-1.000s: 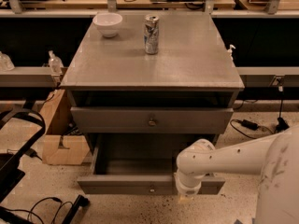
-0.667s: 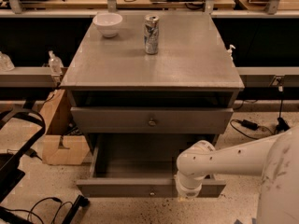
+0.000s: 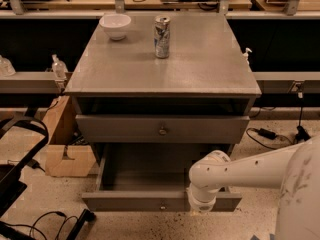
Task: Open middle drawer
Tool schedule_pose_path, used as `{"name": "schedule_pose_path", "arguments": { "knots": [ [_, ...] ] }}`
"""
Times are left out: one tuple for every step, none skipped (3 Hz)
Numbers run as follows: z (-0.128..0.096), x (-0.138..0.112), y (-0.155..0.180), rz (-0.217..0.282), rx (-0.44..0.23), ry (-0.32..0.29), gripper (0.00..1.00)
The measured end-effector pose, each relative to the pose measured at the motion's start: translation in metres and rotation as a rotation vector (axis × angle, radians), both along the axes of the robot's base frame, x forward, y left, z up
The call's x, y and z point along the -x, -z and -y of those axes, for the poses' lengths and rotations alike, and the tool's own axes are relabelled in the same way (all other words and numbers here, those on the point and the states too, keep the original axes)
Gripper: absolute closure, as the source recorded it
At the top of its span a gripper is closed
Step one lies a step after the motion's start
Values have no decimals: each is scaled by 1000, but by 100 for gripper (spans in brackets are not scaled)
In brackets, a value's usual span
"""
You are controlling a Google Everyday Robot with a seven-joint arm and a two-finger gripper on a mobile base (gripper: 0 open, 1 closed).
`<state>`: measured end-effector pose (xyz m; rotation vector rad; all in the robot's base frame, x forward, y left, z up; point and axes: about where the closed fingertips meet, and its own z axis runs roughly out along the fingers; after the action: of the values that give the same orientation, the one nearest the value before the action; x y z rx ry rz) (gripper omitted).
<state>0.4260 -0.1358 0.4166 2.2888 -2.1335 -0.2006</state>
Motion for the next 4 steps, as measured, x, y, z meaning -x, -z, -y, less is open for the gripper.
{"name": "schedule_pose_path", "arguments": {
  "knots": [
    [0, 0, 0, 0, 0, 0, 100],
    [0, 0, 0, 0, 0, 0, 100],
    [0, 0, 0, 0, 0, 0, 100],
    [0, 0, 0, 0, 0, 0, 100]
  ]
}}
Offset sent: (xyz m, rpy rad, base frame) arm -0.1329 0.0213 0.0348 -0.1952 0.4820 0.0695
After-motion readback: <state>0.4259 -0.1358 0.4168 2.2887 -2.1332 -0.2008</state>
